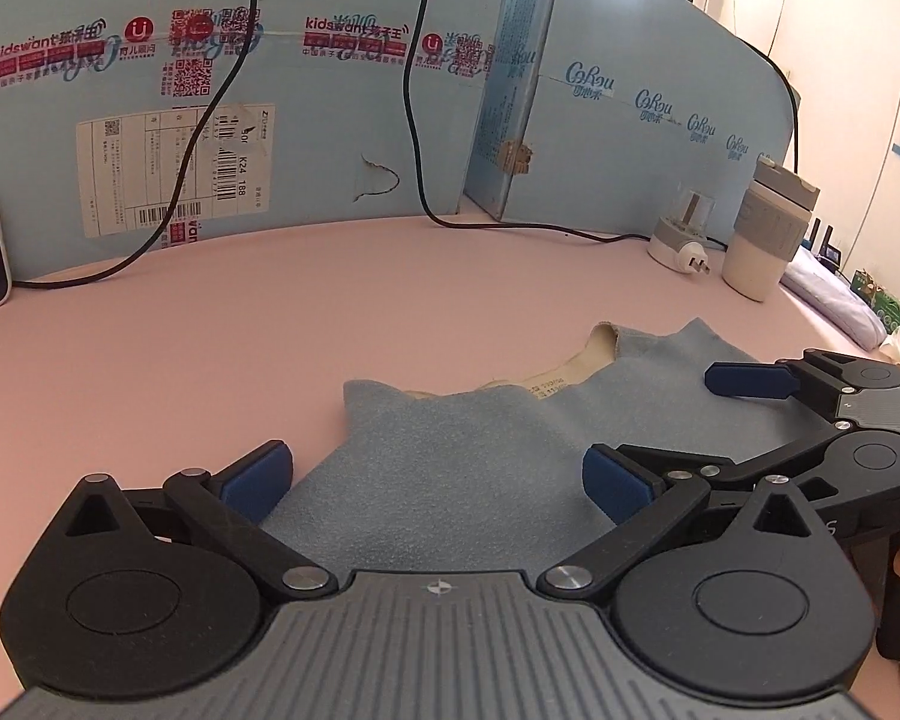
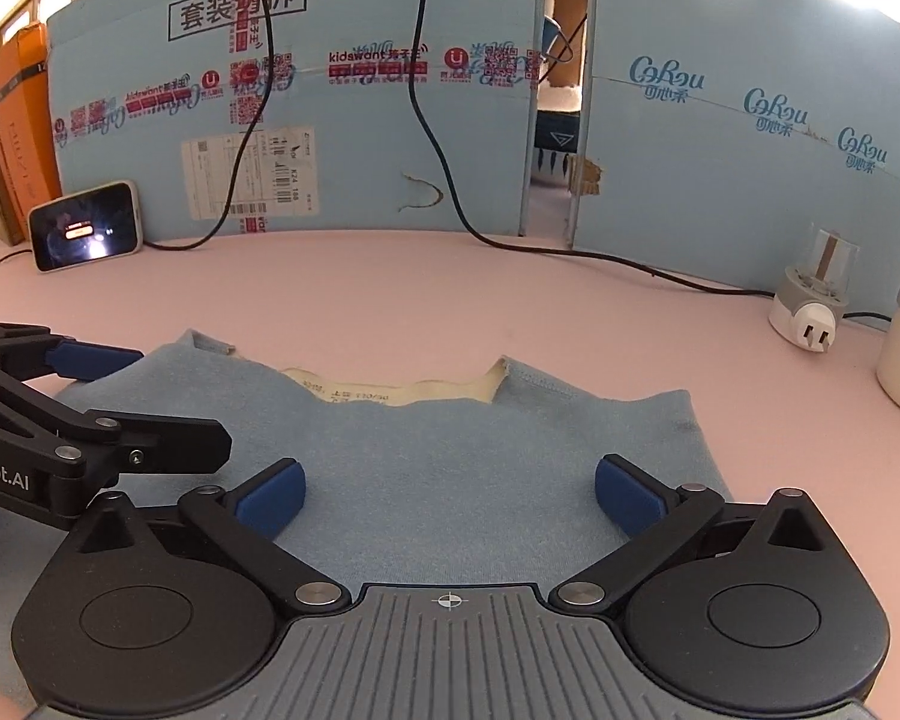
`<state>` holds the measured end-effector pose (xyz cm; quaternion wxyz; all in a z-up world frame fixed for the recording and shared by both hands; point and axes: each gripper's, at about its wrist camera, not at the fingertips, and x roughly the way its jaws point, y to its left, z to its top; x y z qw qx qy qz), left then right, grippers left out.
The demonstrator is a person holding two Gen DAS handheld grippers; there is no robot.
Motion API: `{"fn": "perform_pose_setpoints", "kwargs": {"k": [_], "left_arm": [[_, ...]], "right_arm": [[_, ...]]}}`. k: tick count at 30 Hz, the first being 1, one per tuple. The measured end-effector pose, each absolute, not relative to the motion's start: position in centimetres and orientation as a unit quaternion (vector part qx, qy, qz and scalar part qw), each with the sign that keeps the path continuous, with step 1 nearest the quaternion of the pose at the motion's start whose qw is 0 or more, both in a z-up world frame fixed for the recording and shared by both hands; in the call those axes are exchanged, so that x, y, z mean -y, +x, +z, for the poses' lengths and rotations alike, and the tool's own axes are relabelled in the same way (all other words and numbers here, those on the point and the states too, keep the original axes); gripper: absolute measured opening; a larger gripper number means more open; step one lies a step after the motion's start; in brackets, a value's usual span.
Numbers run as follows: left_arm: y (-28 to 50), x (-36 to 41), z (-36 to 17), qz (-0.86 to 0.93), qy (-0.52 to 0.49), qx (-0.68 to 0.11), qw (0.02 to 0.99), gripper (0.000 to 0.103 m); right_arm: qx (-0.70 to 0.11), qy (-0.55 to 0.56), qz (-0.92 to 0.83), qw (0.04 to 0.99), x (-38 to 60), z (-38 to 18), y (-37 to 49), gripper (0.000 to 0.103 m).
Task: Fold clothes
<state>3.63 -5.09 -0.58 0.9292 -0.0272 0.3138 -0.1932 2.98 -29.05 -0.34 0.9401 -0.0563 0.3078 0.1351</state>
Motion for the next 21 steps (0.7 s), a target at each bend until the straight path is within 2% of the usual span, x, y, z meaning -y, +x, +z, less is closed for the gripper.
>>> {"fn": "perform_pose_setpoints", "kwargs": {"k": [21], "left_arm": [[3.66, 5.05, -0.41, -0.194, -0.028, -0.313, 0.929, 0.103]], "right_arm": [[-0.309, -0.057, 0.135, 0.94, 28.85, -0.31, 3.26, 0.103]]}}
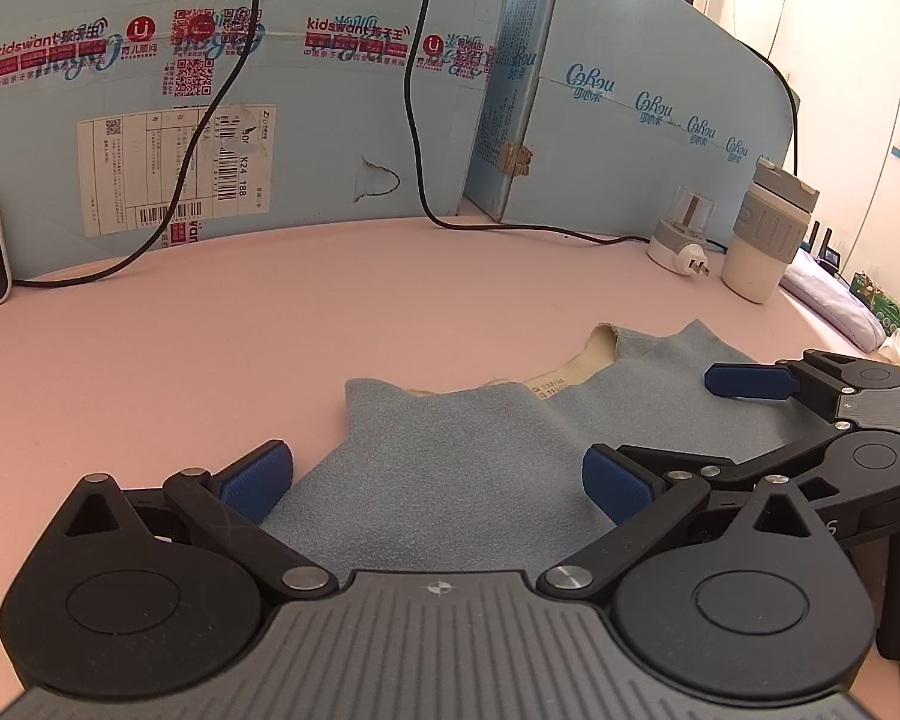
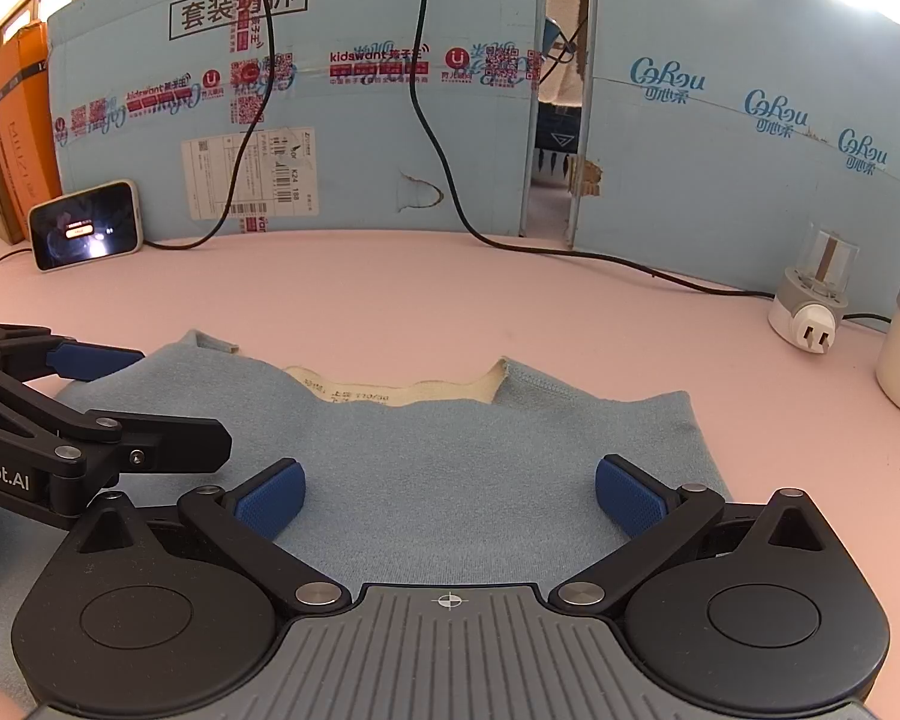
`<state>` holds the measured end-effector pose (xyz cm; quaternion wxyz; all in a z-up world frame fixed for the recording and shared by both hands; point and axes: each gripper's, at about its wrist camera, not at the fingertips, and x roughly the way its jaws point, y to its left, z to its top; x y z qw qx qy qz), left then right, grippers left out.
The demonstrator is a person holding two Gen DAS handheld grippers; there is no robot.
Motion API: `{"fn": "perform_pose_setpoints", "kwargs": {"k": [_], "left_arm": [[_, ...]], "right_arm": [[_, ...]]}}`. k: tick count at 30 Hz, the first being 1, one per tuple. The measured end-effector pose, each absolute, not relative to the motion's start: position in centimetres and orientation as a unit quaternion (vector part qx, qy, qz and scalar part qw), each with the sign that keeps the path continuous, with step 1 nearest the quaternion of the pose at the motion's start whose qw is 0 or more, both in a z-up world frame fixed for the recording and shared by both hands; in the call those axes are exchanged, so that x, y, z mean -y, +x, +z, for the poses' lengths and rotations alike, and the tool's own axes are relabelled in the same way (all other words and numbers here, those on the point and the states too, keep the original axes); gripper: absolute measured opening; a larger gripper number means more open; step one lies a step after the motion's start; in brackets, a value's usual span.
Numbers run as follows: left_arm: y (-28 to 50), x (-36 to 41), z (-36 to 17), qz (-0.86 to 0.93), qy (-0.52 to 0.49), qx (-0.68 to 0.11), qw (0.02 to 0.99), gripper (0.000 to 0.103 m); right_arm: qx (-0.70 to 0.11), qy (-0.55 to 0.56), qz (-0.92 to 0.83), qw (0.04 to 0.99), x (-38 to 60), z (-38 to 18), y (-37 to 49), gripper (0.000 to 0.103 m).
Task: Fold clothes
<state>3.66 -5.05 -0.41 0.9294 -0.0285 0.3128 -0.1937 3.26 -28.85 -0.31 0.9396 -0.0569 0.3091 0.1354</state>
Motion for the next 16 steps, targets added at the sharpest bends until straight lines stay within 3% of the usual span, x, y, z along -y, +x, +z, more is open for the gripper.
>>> {"fn": "perform_pose_setpoints", "kwargs": {"k": [16], "left_arm": [[3.65, 5.02, -0.32, -0.194, -0.029, -0.311, 0.93, 0.103]], "right_arm": [[-0.309, -0.057, 0.136, 0.94, 28.84, -0.37, 3.29, 0.103]]}}
